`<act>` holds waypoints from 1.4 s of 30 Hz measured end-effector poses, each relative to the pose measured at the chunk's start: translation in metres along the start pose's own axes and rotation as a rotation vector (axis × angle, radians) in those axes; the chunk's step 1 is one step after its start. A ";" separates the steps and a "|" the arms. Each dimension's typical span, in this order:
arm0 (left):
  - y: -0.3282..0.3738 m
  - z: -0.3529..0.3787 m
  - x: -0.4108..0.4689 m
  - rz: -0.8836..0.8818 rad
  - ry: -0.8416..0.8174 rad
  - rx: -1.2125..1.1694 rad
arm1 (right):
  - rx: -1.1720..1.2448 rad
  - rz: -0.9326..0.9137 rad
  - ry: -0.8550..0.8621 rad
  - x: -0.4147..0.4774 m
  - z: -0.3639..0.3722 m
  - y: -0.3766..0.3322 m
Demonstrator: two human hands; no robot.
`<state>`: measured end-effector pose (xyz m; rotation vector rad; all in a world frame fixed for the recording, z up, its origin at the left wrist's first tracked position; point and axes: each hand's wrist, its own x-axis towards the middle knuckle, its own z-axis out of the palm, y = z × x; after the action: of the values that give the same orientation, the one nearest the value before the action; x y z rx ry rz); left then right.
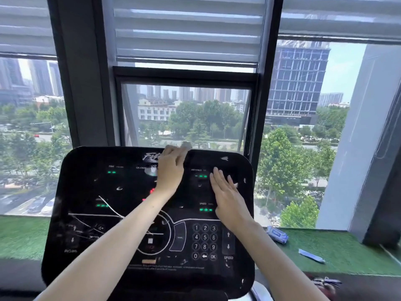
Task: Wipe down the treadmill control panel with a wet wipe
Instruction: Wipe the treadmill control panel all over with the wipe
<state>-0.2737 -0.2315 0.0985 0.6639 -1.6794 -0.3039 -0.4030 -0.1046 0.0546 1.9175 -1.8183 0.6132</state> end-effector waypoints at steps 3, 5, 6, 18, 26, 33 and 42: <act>-0.003 -0.002 0.003 -0.286 0.306 -0.042 | -0.002 -0.008 0.017 -0.001 0.002 -0.001; 0.005 0.006 -0.001 -0.205 0.196 0.011 | -0.019 -0.010 0.040 -0.001 0.005 0.001; 0.009 0.010 -0.004 -0.112 0.083 0.042 | -0.027 -0.010 0.052 0.000 0.006 0.003; 0.018 0.016 -0.013 -0.028 -0.015 0.035 | -0.006 -0.046 0.091 -0.003 0.013 0.010; 0.032 0.038 -0.012 0.060 -0.149 0.033 | -0.046 -0.031 0.072 -0.001 0.014 0.010; 0.024 0.035 -0.001 -0.145 0.206 0.061 | -0.029 -0.031 0.059 -0.002 0.014 0.008; 0.031 0.040 -0.003 -0.244 0.235 -0.014 | -0.032 -0.008 0.037 -0.002 0.014 0.008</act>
<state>-0.3195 -0.2116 0.1038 0.8625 -1.3731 -0.3940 -0.4106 -0.1115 0.0423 1.8799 -1.7862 0.6094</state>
